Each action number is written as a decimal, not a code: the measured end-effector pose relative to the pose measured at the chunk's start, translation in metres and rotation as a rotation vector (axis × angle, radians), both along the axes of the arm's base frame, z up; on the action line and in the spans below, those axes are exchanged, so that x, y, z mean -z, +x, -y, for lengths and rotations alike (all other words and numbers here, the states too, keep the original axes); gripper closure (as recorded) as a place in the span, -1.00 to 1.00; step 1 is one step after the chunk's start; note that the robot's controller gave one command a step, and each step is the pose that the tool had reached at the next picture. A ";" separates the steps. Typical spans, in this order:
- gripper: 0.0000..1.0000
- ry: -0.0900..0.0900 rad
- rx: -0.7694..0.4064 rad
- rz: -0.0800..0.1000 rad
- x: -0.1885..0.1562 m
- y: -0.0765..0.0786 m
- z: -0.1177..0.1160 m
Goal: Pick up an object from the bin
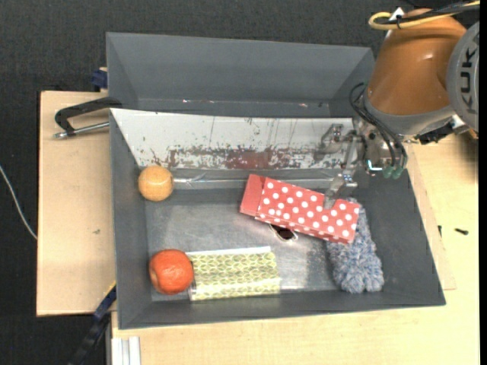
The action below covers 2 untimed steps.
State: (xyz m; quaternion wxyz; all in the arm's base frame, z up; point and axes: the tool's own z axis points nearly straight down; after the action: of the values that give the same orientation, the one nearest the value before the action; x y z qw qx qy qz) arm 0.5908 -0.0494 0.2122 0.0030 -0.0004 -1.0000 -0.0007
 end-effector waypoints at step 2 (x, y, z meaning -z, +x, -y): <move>-1.00 -0.001 0.003 0.012 -0.003 0.002 0.000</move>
Offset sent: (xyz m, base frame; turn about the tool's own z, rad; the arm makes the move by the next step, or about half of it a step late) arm 0.0084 0.0318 -0.1422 0.0843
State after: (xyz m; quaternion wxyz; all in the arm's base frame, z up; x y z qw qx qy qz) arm 0.5932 -0.0490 0.2148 -0.0029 -0.0018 -1.0000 0.0001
